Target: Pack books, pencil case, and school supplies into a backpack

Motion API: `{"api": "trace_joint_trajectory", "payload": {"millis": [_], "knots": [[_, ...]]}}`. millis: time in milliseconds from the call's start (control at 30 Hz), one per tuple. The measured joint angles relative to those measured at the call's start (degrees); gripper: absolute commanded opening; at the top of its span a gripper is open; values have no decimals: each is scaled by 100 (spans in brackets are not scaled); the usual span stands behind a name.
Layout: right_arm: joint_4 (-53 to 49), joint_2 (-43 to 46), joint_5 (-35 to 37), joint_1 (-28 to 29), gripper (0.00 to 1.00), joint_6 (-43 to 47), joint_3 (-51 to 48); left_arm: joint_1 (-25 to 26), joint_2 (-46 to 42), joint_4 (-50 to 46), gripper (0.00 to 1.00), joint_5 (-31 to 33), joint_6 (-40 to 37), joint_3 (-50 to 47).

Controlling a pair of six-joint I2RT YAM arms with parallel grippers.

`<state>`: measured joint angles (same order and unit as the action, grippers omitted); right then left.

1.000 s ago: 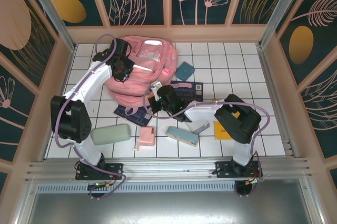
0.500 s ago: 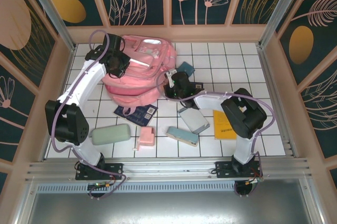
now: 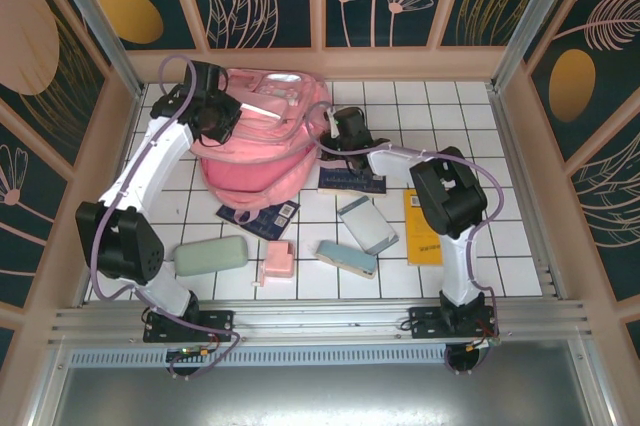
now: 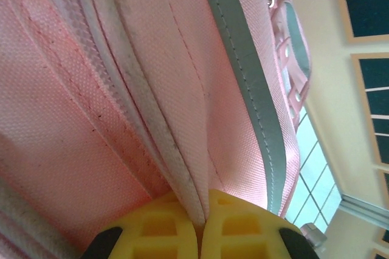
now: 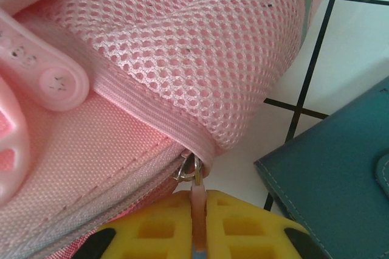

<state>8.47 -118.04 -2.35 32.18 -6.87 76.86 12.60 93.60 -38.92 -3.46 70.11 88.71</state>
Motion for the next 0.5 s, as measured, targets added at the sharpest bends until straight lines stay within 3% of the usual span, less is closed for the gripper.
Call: {"api": "trace_joint_trajectory", "payload": {"millis": [67,133,200,267,433,500], "knots": [[-79,-46,-17,0,17,-59,107,-22,-114,245,0,-114,94,-210],[-208,-219,-2,0,27,-131,417,-37,-249,520,0,-201,240,-479],[-332,-426,92,0,50,-219,778,-52,-380,789,0,-208,452,-754],[-363,-494,173,-20,64,-289,905,-74,-542,1069,0,-192,680,-1027],[-109,-44,330,-4,64,-389,330,-87,-1012,1694,0,-46,1298,-1602],[15,459,389,68,54,-437,-181,-87,-1086,1794,0,-2,1508,-1631]]}}
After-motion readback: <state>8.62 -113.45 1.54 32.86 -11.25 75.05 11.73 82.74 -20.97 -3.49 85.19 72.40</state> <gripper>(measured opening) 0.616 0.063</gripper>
